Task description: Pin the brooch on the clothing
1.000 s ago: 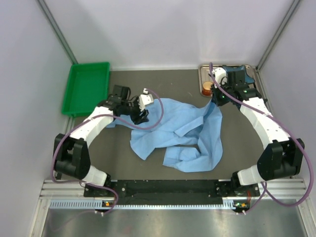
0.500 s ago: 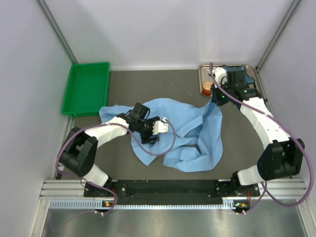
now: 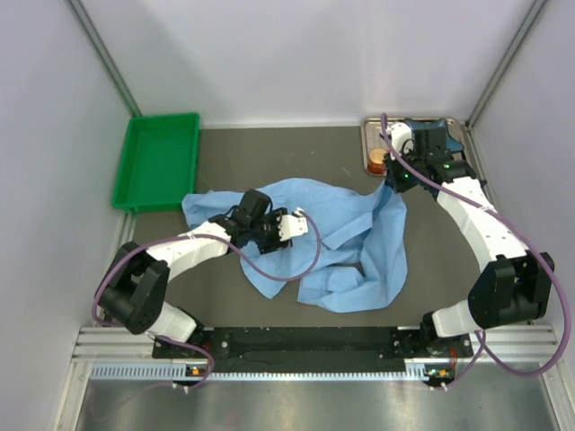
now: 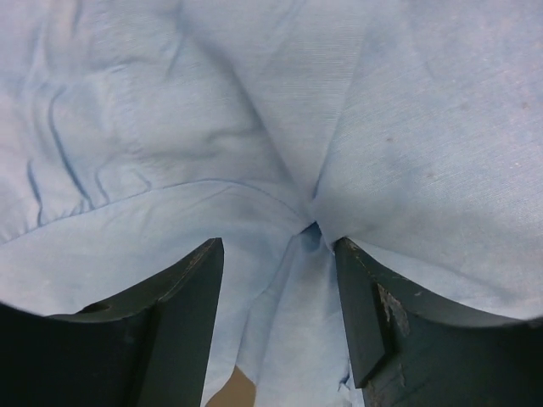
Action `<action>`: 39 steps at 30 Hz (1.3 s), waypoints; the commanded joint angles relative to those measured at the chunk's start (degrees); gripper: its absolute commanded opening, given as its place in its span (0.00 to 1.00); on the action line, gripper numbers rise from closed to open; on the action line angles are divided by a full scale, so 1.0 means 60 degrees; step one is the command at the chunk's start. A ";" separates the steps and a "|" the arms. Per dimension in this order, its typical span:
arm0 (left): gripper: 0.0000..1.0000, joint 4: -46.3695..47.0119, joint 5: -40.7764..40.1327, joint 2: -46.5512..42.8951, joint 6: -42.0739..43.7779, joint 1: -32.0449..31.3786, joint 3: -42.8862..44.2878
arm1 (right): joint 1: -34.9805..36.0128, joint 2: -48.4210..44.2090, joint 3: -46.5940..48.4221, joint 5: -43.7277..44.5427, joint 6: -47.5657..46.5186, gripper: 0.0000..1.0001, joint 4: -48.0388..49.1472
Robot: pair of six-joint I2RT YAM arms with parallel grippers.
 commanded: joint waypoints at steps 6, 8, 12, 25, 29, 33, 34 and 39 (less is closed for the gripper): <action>0.51 0.1008 0.0588 -0.0393 -0.0160 0.0271 -0.0004 | -0.0063 -0.0336 0.0132 -0.0182 -0.0081 0.00 0.0220; 0.50 0.0966 0.0792 -0.0363 -0.0145 0.0329 0.0010 | -0.0063 -0.0350 0.0146 -0.0182 -0.0081 0.00 0.0206; 0.55 0.0689 0.0895 -0.0261 0.0191 0.0330 -0.0136 | -0.0077 -0.0394 0.0088 -0.0167 -0.0096 0.00 0.0191; 0.57 0.1316 0.1086 0.0764 -0.0247 0.0198 0.0244 | -0.0063 -0.0365 0.0074 -0.0109 -0.0095 0.00 0.0132; 0.42 0.1610 0.0838 0.0853 -0.0598 0.0198 0.0362 | -0.0063 -0.0409 0.0059 -0.0050 -0.0110 0.00 0.0118; 0.22 0.1391 0.0881 0.0605 -0.0774 0.0344 0.0494 | -0.0063 -0.0409 0.0088 -0.0065 -0.0125 0.00 0.0103; 0.11 0.1375 0.0838 0.0459 -0.0847 0.0359 0.0494 | -0.0077 -0.0409 0.0132 -0.0065 -0.0125 0.00 0.0089; 0.00 0.1098 0.0500 0.0092 -0.1288 0.1015 0.1004 | -0.0063 -0.0380 0.0337 -0.0123 -0.0096 0.00 0.0074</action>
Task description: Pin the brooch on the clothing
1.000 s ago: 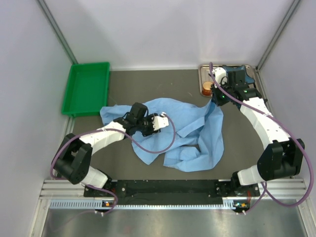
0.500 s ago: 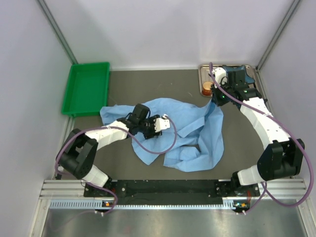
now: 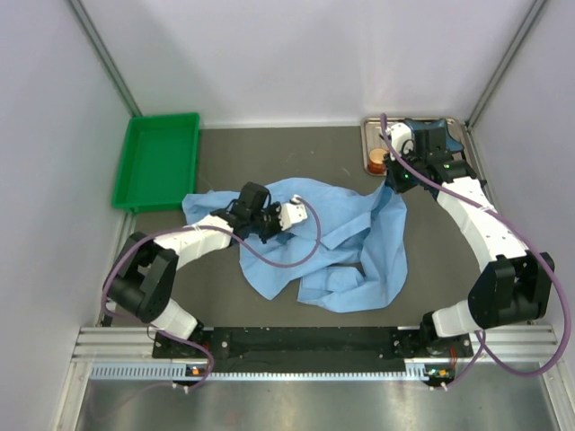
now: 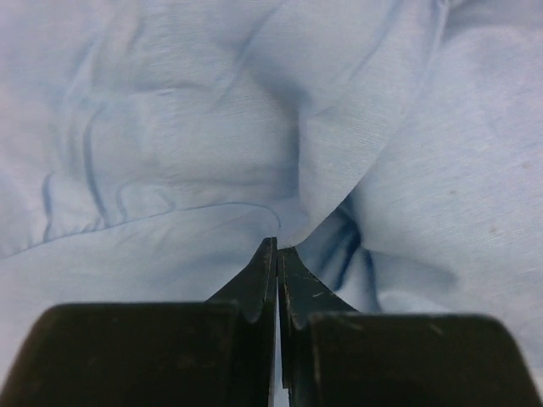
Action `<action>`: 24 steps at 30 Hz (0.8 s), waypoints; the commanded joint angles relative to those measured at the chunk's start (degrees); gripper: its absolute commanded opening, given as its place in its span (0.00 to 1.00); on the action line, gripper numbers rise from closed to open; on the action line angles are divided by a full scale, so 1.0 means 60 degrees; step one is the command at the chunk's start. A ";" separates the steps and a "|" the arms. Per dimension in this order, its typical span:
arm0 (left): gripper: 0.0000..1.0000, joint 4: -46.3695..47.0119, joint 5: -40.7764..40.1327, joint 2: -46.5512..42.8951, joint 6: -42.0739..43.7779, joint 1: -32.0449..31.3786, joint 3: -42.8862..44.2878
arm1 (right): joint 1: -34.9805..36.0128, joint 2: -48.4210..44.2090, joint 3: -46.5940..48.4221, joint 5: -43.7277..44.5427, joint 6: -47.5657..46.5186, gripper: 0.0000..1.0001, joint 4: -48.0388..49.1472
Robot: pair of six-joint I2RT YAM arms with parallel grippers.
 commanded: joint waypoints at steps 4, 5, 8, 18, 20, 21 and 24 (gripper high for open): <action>0.00 -0.0321 0.0177 -0.1069 -0.0764 0.1532 0.1391 | -0.0063 -0.0299 0.0574 -0.0106 -0.0015 0.00 0.0168; 0.00 -0.0323 0.0149 -0.1142 -0.0866 0.1722 0.1494 | -0.0063 -0.0299 0.0619 -0.0091 -0.0015 0.00 0.0169; 0.00 -0.0132 0.0236 -0.1318 -0.1233 0.2513 0.1656 | -0.0063 -0.0241 0.0634 -0.0090 -0.0030 0.00 0.0183; 0.00 -0.0205 -0.0728 -0.0953 -0.3323 0.2559 0.3087 | -0.0063 -0.0123 0.1438 -0.0778 0.0117 0.00 0.0212; 0.00 -0.0482 -0.0630 -0.0938 -0.3591 0.2791 0.3704 | -0.0062 -0.0080 0.1994 -0.1027 0.0116 0.00 0.0227; 0.00 -0.0817 -0.0541 -0.0909 -0.3838 0.2880 0.4417 | -0.0063 -0.0051 0.2228 -0.1072 0.0131 0.00 0.0242; 0.00 -0.1098 -0.0934 -0.0967 -0.4177 0.3115 0.5766 | -0.0063 0.0081 0.3413 -0.1189 0.0175 0.00 0.0256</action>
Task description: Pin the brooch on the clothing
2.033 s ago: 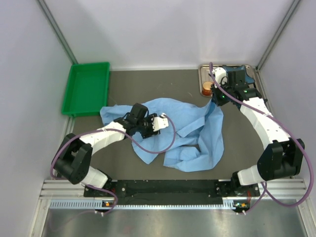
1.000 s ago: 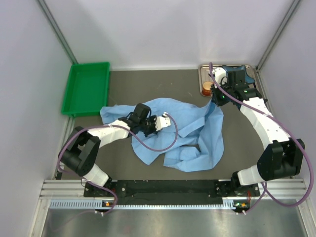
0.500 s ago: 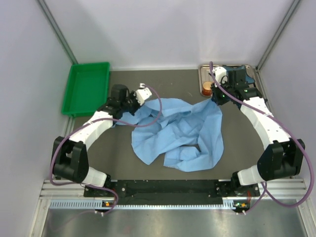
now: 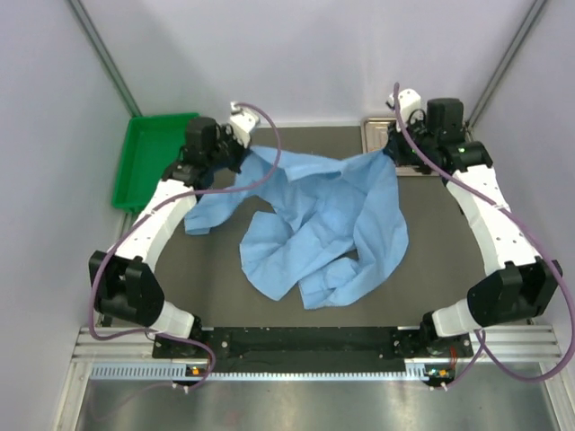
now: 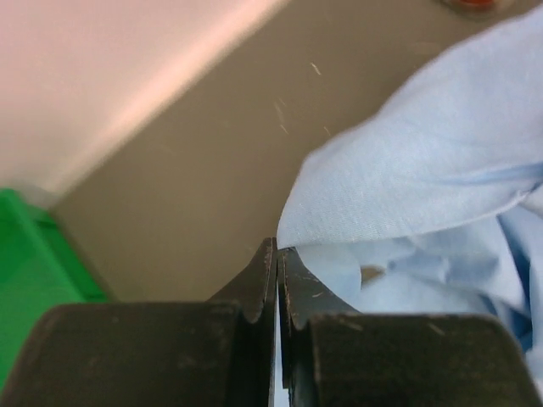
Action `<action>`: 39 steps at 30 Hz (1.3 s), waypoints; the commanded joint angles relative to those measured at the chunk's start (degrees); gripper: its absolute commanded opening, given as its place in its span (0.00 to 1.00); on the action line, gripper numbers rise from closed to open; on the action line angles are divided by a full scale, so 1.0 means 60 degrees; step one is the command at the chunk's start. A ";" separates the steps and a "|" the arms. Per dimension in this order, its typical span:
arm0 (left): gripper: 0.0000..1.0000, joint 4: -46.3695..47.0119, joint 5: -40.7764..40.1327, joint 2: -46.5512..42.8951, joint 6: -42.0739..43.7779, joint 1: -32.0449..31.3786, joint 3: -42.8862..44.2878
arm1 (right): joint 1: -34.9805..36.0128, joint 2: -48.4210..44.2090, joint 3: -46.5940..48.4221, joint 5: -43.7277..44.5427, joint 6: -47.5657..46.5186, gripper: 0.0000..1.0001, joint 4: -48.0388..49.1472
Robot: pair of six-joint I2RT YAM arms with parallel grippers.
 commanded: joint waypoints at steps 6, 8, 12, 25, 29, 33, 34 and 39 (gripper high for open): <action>0.00 -0.0079 -0.1223 -0.0918 -0.1063 0.0541 0.3718 | -0.0033 0.0093 0.4163 -0.1057 0.0599 0.00 0.0720; 0.00 -0.0167 -0.1428 -0.1254 -0.1107 0.0541 0.4156 | -0.0004 0.0078 0.4940 -0.1247 0.0732 0.00 0.0735; 0.00 -0.0197 -0.1794 -0.2221 -0.1107 0.0541 0.4218 | 0.0273 -0.0709 0.5266 -0.1745 0.0529 0.00 0.0867; 0.00 -0.1236 -0.0683 -0.5650 -0.1107 0.0628 0.4349 | 0.2237 -0.3539 0.5234 -0.0454 -0.0470 0.00 0.1145; 0.00 -0.1544 -0.0446 -0.5871 -0.1340 0.0673 0.5254 | 0.2252 -0.3716 0.5733 -0.1057 0.0130 0.00 0.1378; 0.00 -0.1807 -0.0929 -0.5681 -0.1488 0.0819 0.6121 | 0.2252 -0.3512 0.6040 -0.1277 0.0715 0.00 0.1672; 0.00 -0.1866 -0.1032 -0.5637 -0.1459 0.0834 0.6238 | 0.2252 -0.3409 0.6099 -0.1306 0.0804 0.00 0.1731; 0.00 -0.2525 -0.2025 -0.4803 -0.1035 0.0849 0.6547 | 0.2252 -0.2372 0.6261 -0.0577 0.0836 0.00 0.1980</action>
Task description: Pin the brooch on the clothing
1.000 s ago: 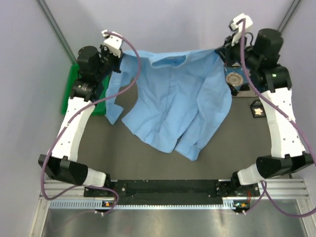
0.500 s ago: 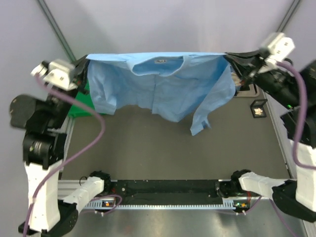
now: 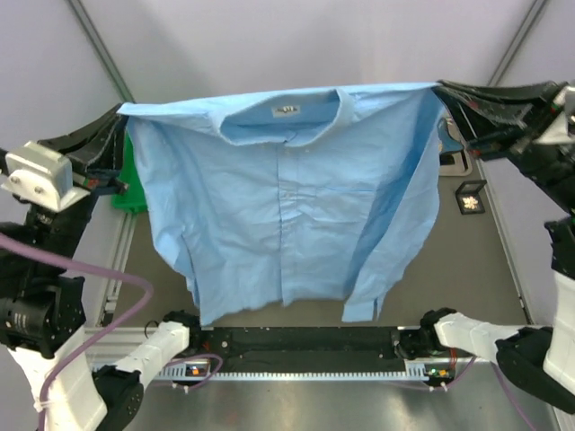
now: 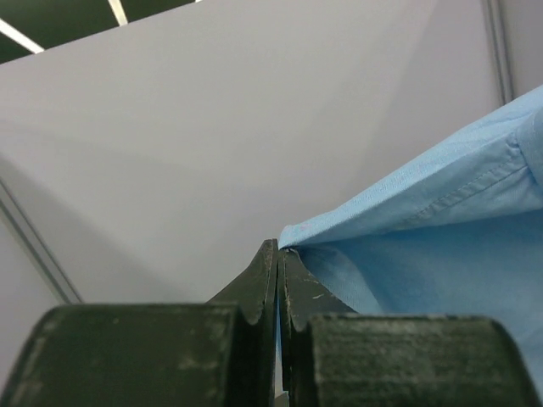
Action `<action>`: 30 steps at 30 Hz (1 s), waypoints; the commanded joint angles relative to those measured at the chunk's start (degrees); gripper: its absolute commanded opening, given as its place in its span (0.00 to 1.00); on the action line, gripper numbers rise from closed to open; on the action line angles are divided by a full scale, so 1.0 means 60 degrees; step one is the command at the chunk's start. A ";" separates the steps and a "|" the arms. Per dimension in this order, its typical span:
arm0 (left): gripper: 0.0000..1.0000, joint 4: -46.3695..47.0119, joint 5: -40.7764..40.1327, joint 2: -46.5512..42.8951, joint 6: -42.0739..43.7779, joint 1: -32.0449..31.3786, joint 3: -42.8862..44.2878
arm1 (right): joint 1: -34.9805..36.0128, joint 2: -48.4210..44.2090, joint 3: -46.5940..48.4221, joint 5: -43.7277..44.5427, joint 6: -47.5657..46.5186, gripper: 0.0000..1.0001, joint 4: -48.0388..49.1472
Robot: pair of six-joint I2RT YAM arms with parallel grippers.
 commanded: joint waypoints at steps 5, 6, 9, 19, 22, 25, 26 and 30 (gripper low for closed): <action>0.00 0.0317 -0.2759 0.1507 0.1069 0.0164 -0.1663 | -0.0054 0.2095 -0.0393 0.2649 -0.0512 0.00 0.0833; 0.00 0.0871 -0.3122 0.1610 0.1174 0.0178 -0.2058 | -0.0054 0.2300 -0.0713 0.2853 -0.0571 0.00 0.0920; 0.00 0.1591 -0.3418 0.2297 0.1555 0.0178 -0.3407 | -0.0069 0.3135 -0.1518 0.3454 -0.0980 0.00 0.1301; 0.00 0.4040 -0.1426 0.7505 0.0838 0.0925 -0.4717 | -0.0844 0.7512 -0.2227 0.4205 -0.0528 0.20 0.1625; 0.23 0.3077 -0.1791 0.9337 0.0561 0.0969 -0.3082 | -0.0947 0.9051 -0.0897 0.4231 -0.0528 0.71 0.0617; 0.59 0.2137 -0.1705 1.0004 0.0021 0.1291 -0.2006 | -0.1123 0.9772 0.0614 0.4248 -0.0484 0.86 -0.0758; 0.66 0.2121 -0.1545 0.9976 -0.0055 0.1393 -0.2004 | -0.1210 0.9671 0.0689 0.4073 -0.0527 0.88 -0.0952; 0.75 0.1379 -0.0609 0.9362 -0.0100 0.1876 -0.2193 | -0.1577 0.8589 -0.0245 0.3254 -0.0775 0.90 -0.1655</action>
